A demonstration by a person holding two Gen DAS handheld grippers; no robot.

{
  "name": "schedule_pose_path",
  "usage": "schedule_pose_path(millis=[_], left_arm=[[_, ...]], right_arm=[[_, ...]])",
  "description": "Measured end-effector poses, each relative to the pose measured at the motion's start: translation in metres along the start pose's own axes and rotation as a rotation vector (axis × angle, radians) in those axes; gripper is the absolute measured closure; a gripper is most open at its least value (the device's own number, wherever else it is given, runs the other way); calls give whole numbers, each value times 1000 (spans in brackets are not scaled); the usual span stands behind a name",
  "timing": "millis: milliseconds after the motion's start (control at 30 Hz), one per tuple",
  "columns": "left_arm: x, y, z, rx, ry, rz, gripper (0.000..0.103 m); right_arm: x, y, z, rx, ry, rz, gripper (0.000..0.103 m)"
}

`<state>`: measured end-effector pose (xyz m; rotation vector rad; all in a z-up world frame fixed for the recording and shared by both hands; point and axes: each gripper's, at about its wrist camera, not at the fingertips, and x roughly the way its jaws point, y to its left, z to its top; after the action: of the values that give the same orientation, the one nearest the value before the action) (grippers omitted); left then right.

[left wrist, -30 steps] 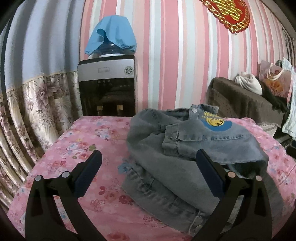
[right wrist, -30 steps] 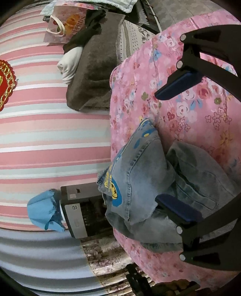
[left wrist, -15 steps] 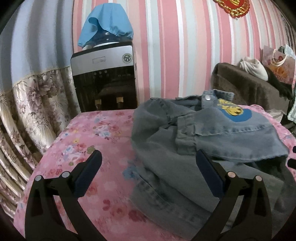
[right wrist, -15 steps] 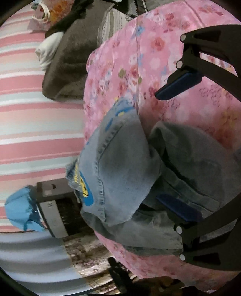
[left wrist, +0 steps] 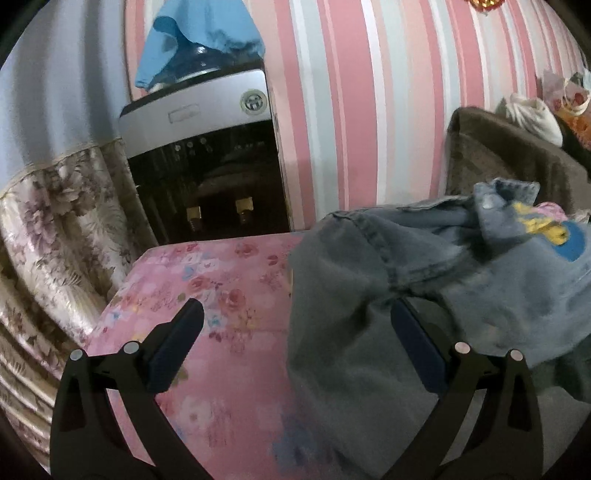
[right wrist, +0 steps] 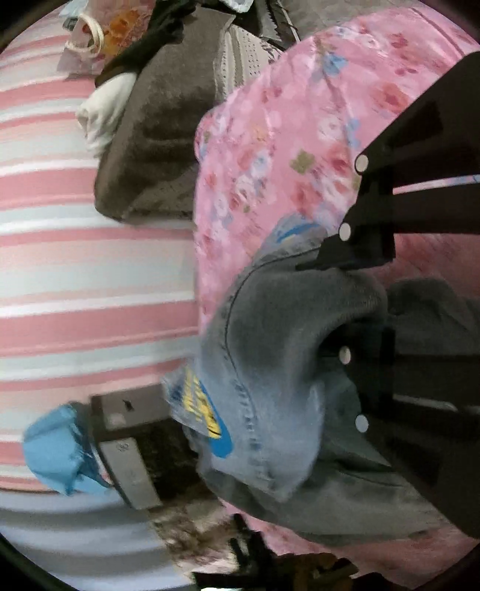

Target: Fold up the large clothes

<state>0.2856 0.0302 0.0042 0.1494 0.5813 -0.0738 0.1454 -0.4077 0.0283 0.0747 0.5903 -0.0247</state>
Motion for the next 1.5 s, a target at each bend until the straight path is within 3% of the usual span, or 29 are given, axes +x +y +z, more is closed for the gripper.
schedule_pose_path(millis=[100,167,200,233,333,433,500,633,700,767,800,833,867,900,933,967,1000,1133,1300,1500], left_arm=[[33,-4,7,37,69,-13,3],[55,-8,10,47,130,-62,15],[64,-11,11,60,160,-75,27],[76,-15,12,79,206,-98,50],[94,-19,13,74,277,-162,96],[95,-24,19,118,281,-176,101],[84,-19,30,117,240,-174,101],[68,-1,69,72,169,-179,101],[65,-7,89,131,111,-96,101],[75,-11,103,152,115,-48,99],[82,-14,106,148,145,-46,93],[89,-16,105,150,165,-38,79],[89,-19,102,154,162,-2,72],[87,-21,98,156,160,7,45],[82,-20,92,157,158,-5,22],[71,-21,84,157,142,-18,14],[59,-21,74,162,132,-21,7],[10,-13,19,163,143,-29,6],[-42,-10,-40,121,168,-93,6],[-60,-33,-82,164,220,-120,6]], right_arm=[[-2,-16,13,12,-65,-45,87],[-3,-25,23,17,-101,-67,88],[-3,-29,30,8,-120,-83,88],[-3,-33,37,0,-138,-101,88],[-3,-45,56,0,-188,-130,90],[1,-57,76,0,-207,-125,91],[4,-64,86,-6,-231,-144,93],[5,-94,117,46,-289,-198,98],[13,-109,131,63,-286,-214,98],[25,-115,137,51,-266,-230,98],[39,-118,139,42,-227,-237,97],[50,-120,139,42,-191,-233,96],[61,-123,133,59,-147,-221,86],[67,-124,129,72,-113,-223,73],[68,-125,122,84,-95,-220,43],[61,-125,110,101,-103,-206,26],[54,-123,102,98,-104,-194,25],[20,-108,53,105,-74,-126,25],[-28,-72,-19,101,-3,-8,25],[-59,-31,-76,90,60,44,25]])
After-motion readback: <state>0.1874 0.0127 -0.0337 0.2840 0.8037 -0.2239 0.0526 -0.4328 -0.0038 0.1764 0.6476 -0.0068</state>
